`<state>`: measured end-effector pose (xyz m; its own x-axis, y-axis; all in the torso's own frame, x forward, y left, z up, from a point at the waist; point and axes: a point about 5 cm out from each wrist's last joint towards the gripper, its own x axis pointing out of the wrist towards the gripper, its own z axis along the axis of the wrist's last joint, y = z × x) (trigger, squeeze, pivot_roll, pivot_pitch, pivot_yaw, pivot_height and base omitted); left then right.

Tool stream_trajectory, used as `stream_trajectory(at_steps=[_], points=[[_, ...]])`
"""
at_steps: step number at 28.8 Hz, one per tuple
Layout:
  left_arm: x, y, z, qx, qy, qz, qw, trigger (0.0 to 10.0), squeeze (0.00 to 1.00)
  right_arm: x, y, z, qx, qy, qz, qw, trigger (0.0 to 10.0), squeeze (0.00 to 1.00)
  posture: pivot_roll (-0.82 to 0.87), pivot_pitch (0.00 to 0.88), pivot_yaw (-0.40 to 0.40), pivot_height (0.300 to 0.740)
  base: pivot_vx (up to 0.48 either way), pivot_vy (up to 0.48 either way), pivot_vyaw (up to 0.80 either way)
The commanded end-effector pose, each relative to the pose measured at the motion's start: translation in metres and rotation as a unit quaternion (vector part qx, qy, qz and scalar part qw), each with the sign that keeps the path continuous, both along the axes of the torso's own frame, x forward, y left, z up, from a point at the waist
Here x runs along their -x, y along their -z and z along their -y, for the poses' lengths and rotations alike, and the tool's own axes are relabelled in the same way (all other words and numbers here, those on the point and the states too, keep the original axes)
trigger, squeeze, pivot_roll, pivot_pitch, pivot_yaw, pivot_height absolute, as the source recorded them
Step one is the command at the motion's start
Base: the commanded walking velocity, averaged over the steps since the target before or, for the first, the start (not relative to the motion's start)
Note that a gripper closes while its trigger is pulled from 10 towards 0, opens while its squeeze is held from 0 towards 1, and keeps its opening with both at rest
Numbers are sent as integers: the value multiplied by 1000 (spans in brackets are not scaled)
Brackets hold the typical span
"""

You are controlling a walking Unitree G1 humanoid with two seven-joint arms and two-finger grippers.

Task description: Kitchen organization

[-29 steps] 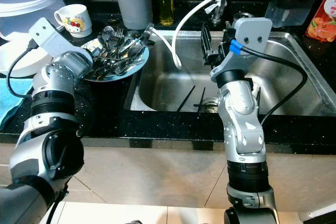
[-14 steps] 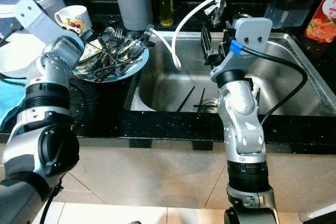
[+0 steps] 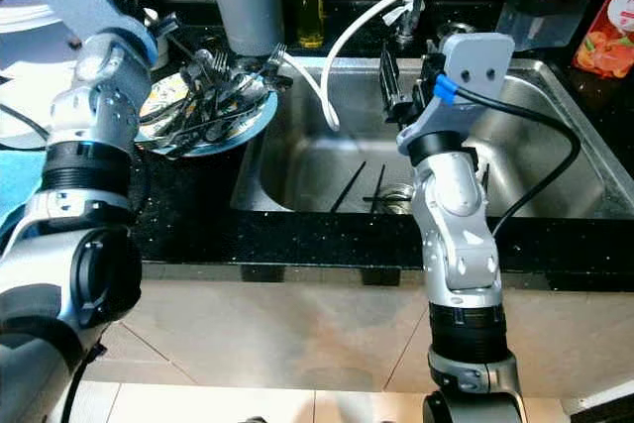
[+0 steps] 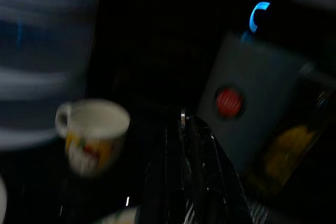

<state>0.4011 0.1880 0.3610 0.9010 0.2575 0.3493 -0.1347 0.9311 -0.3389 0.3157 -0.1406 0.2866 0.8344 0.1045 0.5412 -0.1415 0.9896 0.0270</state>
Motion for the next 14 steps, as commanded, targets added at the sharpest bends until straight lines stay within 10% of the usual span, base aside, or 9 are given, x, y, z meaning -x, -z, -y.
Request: stream_trajectory(at_steps=[1,14], points=[[5,-15,-1,-15,2,32,999,10000,0,-1,-3,-1,1,-2,3,1000,10000,0,80,72,44,740,0,0,0],[-8,17,69,11,259,4,966,10000,0,2,-8,10,6,22,13,1000,10000,0,51,77,52,740,0,0,0]])
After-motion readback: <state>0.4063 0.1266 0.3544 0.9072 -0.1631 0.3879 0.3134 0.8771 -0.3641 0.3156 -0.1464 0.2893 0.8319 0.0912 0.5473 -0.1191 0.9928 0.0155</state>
